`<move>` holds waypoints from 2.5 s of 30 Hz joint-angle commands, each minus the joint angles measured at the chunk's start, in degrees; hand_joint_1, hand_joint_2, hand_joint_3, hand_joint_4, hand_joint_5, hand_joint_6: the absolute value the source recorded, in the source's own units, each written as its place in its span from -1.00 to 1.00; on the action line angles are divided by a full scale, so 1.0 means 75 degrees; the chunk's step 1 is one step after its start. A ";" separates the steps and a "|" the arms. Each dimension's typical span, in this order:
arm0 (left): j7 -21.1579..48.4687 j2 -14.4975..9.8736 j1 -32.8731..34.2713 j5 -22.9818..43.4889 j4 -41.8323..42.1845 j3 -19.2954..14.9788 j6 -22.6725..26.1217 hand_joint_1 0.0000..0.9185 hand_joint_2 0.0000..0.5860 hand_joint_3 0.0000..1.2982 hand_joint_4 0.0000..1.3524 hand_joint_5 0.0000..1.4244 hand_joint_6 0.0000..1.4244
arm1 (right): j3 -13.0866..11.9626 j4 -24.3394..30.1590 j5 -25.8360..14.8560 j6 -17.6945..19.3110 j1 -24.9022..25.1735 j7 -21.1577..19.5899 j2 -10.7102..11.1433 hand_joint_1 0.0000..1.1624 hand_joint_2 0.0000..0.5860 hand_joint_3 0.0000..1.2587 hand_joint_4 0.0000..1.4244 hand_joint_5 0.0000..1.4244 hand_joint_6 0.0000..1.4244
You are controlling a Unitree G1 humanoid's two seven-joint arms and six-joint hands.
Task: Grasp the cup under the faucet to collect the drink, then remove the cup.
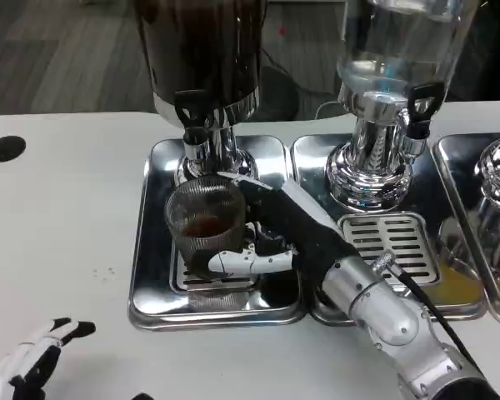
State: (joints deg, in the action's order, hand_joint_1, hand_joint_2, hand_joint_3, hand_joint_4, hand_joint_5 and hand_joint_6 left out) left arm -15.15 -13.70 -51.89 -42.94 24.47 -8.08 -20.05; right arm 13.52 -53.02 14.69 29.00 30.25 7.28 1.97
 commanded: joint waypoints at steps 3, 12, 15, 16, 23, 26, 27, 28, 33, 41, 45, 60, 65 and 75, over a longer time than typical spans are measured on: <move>0.0096 -0.0063 -0.0031 0.0075 -0.0110 0.0017 -0.0011 -1.00 -0.74 -0.52 -0.71 -0.62 -0.57 | -0.0078 -0.0255 -0.0056 0.0260 0.0121 -0.0163 -0.0081 0.39 -0.73 -0.56 -0.57 -0.52 -0.58; 0.0165 -0.0031 0.0085 0.0039 -0.0102 0.0044 0.0078 -1.00 -0.73 -0.53 -0.71 -0.62 -0.55 | -0.0210 -0.0414 -0.0069 0.0430 0.0114 -0.0304 -0.0040 0.41 -0.71 -0.41 -0.45 -0.40 -0.46; 0.0214 -0.0020 0.0108 0.0026 -0.0044 0.0053 0.0127 -1.00 -0.73 -0.53 -0.71 -0.62 -0.55 | -0.0261 -0.0423 -0.0084 0.0482 0.0076 -0.0377 -0.0040 0.41 -0.69 -0.38 -0.43 -0.38 -0.43; 0.0233 -0.0015 0.0112 0.0029 -0.0028 0.0062 0.0143 -1.00 -0.72 -0.53 -0.71 -0.62 -0.55 | -0.0270 -0.0426 -0.0088 0.0493 0.0068 -0.0388 -0.0042 0.41 -0.69 -0.37 -0.43 -0.37 -0.41; 0.0258 -0.0010 0.0122 0.0036 -0.0032 0.0068 0.0156 -1.00 -0.72 -0.54 -0.71 -0.62 -0.55 | -0.0382 -0.0460 -0.0181 0.0578 0.0013 -0.0379 -0.0024 0.42 -0.68 -0.35 -0.41 -0.34 -0.39; 0.0251 -0.0007 0.0130 0.0043 -0.0060 0.0077 0.0150 -1.00 -0.72 -0.54 -0.71 -0.62 -0.55 | -0.0413 -0.0423 -0.0202 0.0619 -0.0025 -0.0365 0.0001 0.42 -0.68 -0.35 -0.41 -0.33 -0.38; 0.0244 -0.0007 0.0136 0.0054 -0.0070 0.0076 0.0143 -1.00 -0.72 -0.54 -0.71 -0.62 -0.55 | -0.0422 -0.0413 -0.0206 0.0625 -0.0035 -0.0355 0.0004 0.42 -0.68 -0.35 -0.41 -0.33 -0.38; 0.0240 -0.0007 0.0141 0.0061 -0.0078 0.0074 0.0138 -1.00 -0.72 -0.54 -0.71 -0.62 -0.55 | -0.0446 -0.0369 -0.0226 0.0645 -0.0066 -0.0330 0.0024 0.42 -0.68 -0.35 -0.41 -0.33 -0.38; 0.0246 -0.0009 0.0247 0.0098 -0.0148 0.0096 0.0141 -1.00 -0.72 -0.54 -0.71 -0.62 -0.54 | -0.0588 0.0210 -0.0388 0.0760 -0.0363 -0.0119 0.0247 0.41 -0.68 -0.34 -0.40 -0.33 -0.38; 0.0305 0.0004 0.0615 0.0081 -0.0342 0.0343 0.0197 -1.00 -0.72 -0.54 -0.71 -0.62 -0.54 | -0.0736 0.1801 -0.0726 0.0559 -0.1214 0.0408 0.0653 0.41 -0.68 -0.33 -0.40 -0.33 -0.37; 0.0337 0.0006 0.0754 0.0077 -0.0405 0.0457 0.0229 -1.00 -0.72 -0.55 -0.71 -0.62 -0.54 | -0.0815 0.2753 -0.0934 0.0381 -0.1735 0.0692 0.0885 0.40 -0.67 -0.33 -0.40 -0.33 -0.38; 0.0378 -0.0009 0.1065 0.0069 -0.0567 0.0763 0.0348 -1.00 -0.73 -0.55 -0.71 -0.61 -0.54 | -0.1067 0.4863 -0.1215 0.0099 -0.3427 0.1285 0.1792 0.39 -0.66 -0.32 -0.39 -0.34 -0.40; 0.0380 -0.0028 0.1123 0.0065 -0.0638 0.0840 0.0376 -1.00 -0.73 -0.55 -0.71 -0.61 -0.54 | -0.1213 0.5059 -0.1409 0.0287 -0.3901 0.1425 0.2015 0.39 -0.66 -0.31 -0.39 -0.34 -0.40; 0.0379 -0.0023 0.1088 -0.0022 -0.0571 0.1013 0.0485 -1.00 -0.73 -0.55 -0.71 -0.61 -0.52 | -0.1644 0.4953 -0.1884 0.1012 -0.4675 0.1716 0.2400 0.39 -0.66 -0.31 -0.39 -0.33 -0.40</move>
State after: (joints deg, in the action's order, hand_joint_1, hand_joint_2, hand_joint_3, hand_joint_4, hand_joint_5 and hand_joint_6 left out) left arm -12.70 -13.52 -43.23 -43.05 20.16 -0.95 -17.15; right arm 2.51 -16.66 2.99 33.25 -4.29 19.52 19.37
